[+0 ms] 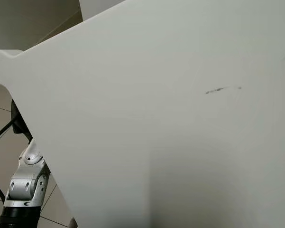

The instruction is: Building children table

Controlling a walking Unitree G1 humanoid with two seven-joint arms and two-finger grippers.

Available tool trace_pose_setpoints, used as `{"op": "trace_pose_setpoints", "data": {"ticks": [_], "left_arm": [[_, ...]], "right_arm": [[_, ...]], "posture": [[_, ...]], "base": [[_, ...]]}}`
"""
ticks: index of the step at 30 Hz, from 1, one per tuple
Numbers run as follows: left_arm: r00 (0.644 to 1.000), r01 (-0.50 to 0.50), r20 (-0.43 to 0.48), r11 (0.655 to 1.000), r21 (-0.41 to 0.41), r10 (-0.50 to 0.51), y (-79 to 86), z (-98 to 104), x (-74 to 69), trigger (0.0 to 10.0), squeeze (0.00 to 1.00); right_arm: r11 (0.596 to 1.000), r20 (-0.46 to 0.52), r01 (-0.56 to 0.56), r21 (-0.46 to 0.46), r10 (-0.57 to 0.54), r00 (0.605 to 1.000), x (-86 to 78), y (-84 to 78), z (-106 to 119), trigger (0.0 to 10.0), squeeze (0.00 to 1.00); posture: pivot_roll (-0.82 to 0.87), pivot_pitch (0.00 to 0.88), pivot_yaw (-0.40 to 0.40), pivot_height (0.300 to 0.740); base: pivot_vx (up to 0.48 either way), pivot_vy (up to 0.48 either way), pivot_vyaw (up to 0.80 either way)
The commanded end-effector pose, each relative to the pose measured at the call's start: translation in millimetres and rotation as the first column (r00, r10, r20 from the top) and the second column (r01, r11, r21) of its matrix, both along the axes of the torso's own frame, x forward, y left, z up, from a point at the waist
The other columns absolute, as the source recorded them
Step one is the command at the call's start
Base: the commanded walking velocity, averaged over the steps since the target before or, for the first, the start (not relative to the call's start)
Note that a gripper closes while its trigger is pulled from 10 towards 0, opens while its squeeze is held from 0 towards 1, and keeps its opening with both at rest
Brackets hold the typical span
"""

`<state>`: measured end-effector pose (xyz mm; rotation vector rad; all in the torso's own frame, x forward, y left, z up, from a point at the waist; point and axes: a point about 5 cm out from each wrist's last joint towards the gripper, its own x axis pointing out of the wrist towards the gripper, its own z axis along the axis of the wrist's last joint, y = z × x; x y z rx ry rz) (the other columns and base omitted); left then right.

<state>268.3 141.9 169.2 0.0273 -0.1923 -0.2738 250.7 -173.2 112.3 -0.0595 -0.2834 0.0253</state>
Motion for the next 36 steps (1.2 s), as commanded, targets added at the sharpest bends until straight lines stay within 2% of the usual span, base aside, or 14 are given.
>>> {"op": "trace_pose_setpoints", "data": {"ticks": [1,8,11,25,27,29,31,32,33,36], "left_arm": [[0.997,0.064,0.047,0.998,0.021,-0.064,-12.4,6,-2.4,10.0,0.00],[0.996,0.081,0.044,0.996,0.026,-0.082,-14.0,6,-1.5,10.0,0.00],[0.994,0.096,0.058,0.995,0.019,-0.097,-15.2,12,-2.0,10.0,0.00],[0.990,0.112,0.082,0.993,0.045,-0.115,-16.9,17,-0.7,10.0,0.00],[0.989,0.113,0.088,0.992,0.051,-0.117,-18.3,19,-0.9,10.0,0.00],[0.989,0.113,0.088,0.992,0.051,-0.117,-18.3,19,-0.9,10.0,0.00],[0.989,0.107,0.094,0.993,0.051,-0.112,-17.5,21,-0.9,10.0,0.00],[0.989,0.105,0.095,0.993,0.050,-0.110,-17.0,22,-0.7,10.0,0.00],[0.989,0.105,0.095,0.993,0.048,-0.109,-16.6,22,-0.5,10.0,0.00],[0.989,0.112,0.091,0.993,0.048,-0.116,-17.1,22,-0.4,10.0,0.00]], "right_arm": [[1.000,0.037,-0.006,0.006,0.006,0.999,4.9,1.5,9,10.0,0.00],[1.000,0.048,0.006,-0.005,-0.006,0.999,6.2,-4.7,13,10.0,0.00],[0.999,0.053,0.044,-0.016,-0.043,0.998,3.3,-13.4,13,10.0,0.00],[0.996,0.072,0.086,-0.033,-0.083,0.994,2.7,-25.0,18,10.0,0.00],[0.983,0.084,0.178,-0.035,-0.175,0.981,1.0,-35.6,18,10.0,0.00],[0.983,0.084,0.178,-0.035,-0.175,0.981,1.0,-35.6,18,10.0,0.00],[0.930,0.077,0.367,-0.011,-0.365,0.928,-5.0,-57.7,15,10.0,0.00],[0.905,0.072,0.425,-0.002,-0.424,0.903,-7.8,-64.5,13,10.0,0.00],[0.885,0.074,0.466,-0.003,-0.465,0.882,-10.1,-69.2,13,10.0,0.00],[0.863,0.079,0.505,-0.004,-0.503,0.861,-11.9,-74.2,14,10.0,0.00]], "posture": [[0.09,0.000,-0.036,0.740],[0.08,0.000,-0.035,0.740],[0.07,0.000,-0.028,0.740],[0.07,0.000,-0.026,0.740],[0.07,0.000,-0.026,0.740],[0.07,0.000,-0.026,0.740],[0.07,0.000,-0.025,0.740],[0.07,0.000,-0.025,0.740],[0.07,0.000,-0.023,0.740],[0.07,0.000,-0.020,0.740]], "base": [[0.000,0.000,0.00],[0.000,0.000,0.00],[0.000,0.000,0.00],[0.000,0.000,0.00],[0.000,0.000,0.00],[0.000,0.000,0.00],[0.000,0.000,0.00],[0.000,0.000,0.00],[0.000,0.000,0.00],[0.000,0.000,0.00]]}}
